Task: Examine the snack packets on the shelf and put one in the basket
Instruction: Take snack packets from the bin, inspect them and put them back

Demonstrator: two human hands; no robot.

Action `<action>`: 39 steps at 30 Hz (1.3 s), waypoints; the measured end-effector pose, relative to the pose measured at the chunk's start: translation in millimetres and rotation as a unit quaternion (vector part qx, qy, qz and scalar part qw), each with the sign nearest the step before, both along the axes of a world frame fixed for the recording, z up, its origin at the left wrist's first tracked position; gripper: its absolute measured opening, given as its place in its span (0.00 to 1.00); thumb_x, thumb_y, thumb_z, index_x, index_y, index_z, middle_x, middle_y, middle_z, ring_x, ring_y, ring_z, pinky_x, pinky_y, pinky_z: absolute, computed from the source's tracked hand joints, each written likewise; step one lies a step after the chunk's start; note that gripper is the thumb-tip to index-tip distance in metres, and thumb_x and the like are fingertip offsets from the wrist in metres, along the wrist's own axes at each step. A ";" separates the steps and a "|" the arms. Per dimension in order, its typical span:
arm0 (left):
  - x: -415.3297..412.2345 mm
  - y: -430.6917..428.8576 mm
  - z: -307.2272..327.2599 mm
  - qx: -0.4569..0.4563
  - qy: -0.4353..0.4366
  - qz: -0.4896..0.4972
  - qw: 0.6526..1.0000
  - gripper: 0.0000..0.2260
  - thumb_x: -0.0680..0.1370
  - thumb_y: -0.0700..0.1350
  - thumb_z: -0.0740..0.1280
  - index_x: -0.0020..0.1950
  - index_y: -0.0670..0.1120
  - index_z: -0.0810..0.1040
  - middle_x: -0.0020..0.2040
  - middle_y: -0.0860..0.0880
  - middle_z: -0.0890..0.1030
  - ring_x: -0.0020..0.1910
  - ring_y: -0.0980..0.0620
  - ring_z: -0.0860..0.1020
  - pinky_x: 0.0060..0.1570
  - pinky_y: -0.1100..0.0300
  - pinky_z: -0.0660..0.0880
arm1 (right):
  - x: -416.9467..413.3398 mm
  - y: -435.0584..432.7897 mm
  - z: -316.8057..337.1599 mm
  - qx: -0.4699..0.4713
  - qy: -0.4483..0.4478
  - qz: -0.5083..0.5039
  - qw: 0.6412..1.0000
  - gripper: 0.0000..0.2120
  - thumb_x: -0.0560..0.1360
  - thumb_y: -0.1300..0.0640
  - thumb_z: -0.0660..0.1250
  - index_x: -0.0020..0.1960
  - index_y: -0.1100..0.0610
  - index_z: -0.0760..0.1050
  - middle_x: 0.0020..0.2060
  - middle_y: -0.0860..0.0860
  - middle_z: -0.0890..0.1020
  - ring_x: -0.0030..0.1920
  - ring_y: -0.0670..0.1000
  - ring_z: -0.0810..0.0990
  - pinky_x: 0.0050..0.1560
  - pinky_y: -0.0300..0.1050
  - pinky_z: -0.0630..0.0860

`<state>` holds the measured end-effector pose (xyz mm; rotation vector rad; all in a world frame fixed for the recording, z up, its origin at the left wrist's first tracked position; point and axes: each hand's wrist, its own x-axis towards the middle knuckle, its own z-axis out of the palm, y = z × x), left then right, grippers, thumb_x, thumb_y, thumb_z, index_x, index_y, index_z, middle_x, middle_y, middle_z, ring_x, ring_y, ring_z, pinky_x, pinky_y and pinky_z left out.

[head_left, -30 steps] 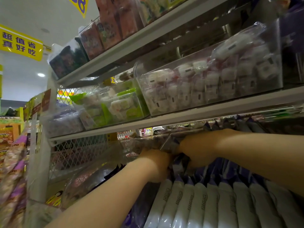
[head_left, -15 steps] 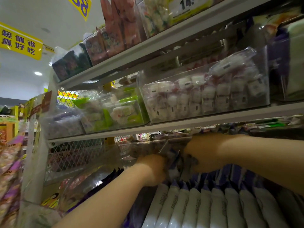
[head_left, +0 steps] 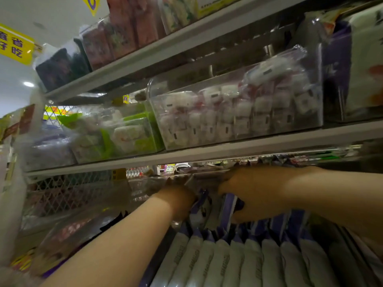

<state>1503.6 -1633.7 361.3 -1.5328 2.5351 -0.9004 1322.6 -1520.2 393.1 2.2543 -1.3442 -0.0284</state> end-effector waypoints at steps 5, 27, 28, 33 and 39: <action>-1.5 -13.3 5.3 0.013 0.005 -0.020 1.000 0.17 0.78 0.39 0.62 0.66 0.47 0.74 0.67 0.44 0.74 0.71 0.44 0.68 0.65 0.49 0.70 | 1.0 1.8 0.0 -0.007 0.007 -0.001 1.000 0.26 0.74 0.40 0.64 0.69 0.46 0.67 0.64 0.48 0.74 0.59 0.51 0.74 0.58 0.48 0.75; -0.5 53.4 -7.6 0.034 0.022 -0.131 0.991 0.13 0.79 0.48 0.63 0.63 0.55 0.79 0.64 0.51 0.77 0.62 0.47 0.75 0.51 0.59 0.64 | 7.3 6.1 3.8 0.045 0.009 -0.035 0.998 0.24 0.75 0.41 0.65 0.67 0.47 0.68 0.61 0.49 0.75 0.57 0.52 0.75 0.57 0.50 0.76; 0.2 52.9 -8.2 0.042 0.027 -0.128 0.991 0.13 0.79 0.49 0.64 0.62 0.54 0.79 0.63 0.51 0.78 0.61 0.47 0.75 0.49 0.60 0.64 | 7.3 6.3 3.8 0.043 0.010 -0.036 0.998 0.24 0.75 0.41 0.65 0.68 0.47 0.67 0.62 0.50 0.75 0.58 0.52 0.75 0.58 0.49 0.75; 2.2 52.5 -14.7 -0.018 0.050 -0.151 0.987 0.11 0.79 0.51 0.62 0.58 0.57 0.81 0.61 0.56 0.79 0.62 0.51 0.73 0.65 0.54 0.62 | 8.4 9.3 4.4 0.048 0.007 -0.035 0.998 0.23 0.75 0.42 0.64 0.67 0.48 0.69 0.62 0.49 0.75 0.58 0.52 0.75 0.57 0.49 0.76; 0.3 49.2 -17.4 0.005 0.169 -0.150 0.974 0.06 0.79 0.45 0.62 0.52 0.52 0.77 0.53 0.48 0.80 0.51 0.46 0.78 0.47 0.56 0.73 | 8.5 11.5 5.2 0.049 0.005 -0.036 0.998 0.22 0.76 0.42 0.64 0.67 0.48 0.68 0.60 0.49 0.75 0.53 0.50 0.75 0.55 0.49 0.76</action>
